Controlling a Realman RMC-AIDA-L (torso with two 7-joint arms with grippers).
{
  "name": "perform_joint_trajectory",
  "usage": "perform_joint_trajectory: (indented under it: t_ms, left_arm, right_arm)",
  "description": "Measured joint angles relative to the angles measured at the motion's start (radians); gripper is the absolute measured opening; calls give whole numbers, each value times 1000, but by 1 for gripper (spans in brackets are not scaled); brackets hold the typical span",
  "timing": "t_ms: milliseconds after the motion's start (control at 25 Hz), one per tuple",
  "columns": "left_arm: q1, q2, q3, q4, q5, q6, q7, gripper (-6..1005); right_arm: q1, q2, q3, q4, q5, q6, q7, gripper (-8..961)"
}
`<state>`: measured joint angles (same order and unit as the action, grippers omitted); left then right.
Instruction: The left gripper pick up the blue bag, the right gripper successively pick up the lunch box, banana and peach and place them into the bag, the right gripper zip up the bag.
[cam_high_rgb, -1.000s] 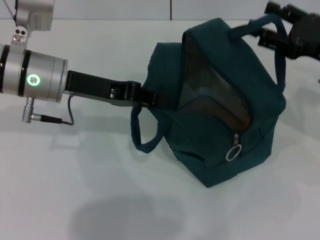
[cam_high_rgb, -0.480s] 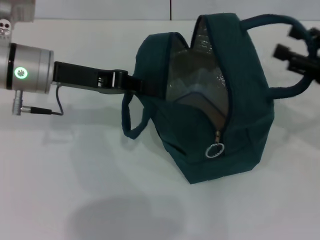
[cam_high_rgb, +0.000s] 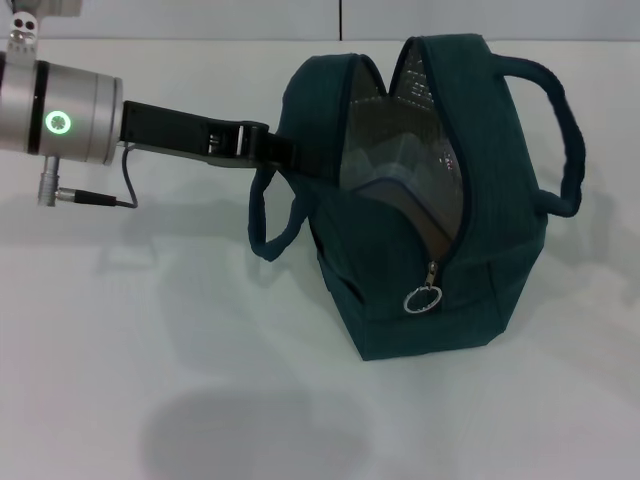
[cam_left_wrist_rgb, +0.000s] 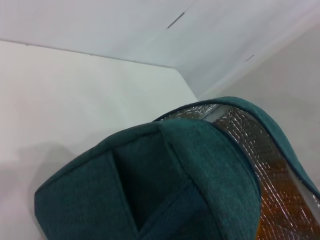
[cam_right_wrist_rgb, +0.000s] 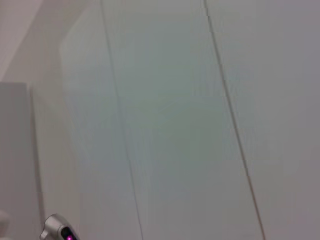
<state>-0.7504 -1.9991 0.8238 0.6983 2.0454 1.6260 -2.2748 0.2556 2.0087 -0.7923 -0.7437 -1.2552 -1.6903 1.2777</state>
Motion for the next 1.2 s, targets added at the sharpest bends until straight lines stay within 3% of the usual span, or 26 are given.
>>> perform_joint_trajectory:
  t_ms: [160,440,720,1200]
  left_arm:
    - [-6,0,0,-1,13,-10,0,48]
    - [-30,-5,0,-5,25,-45,3,49]
    - [-36,-5,1,-12,27,-48,3,49]
    - [-36,-22,1,-17,26,-48,0,49]
  right_arm:
    - [5,-12,-31,17,-107,-95,-12,752]
    - [52,-6,-118,189,-370,-142,-165,745]
    - [82,0,-206,230,-416,-115,-174,738]
    - [347,19,-225,497,-414,90,-271,726]
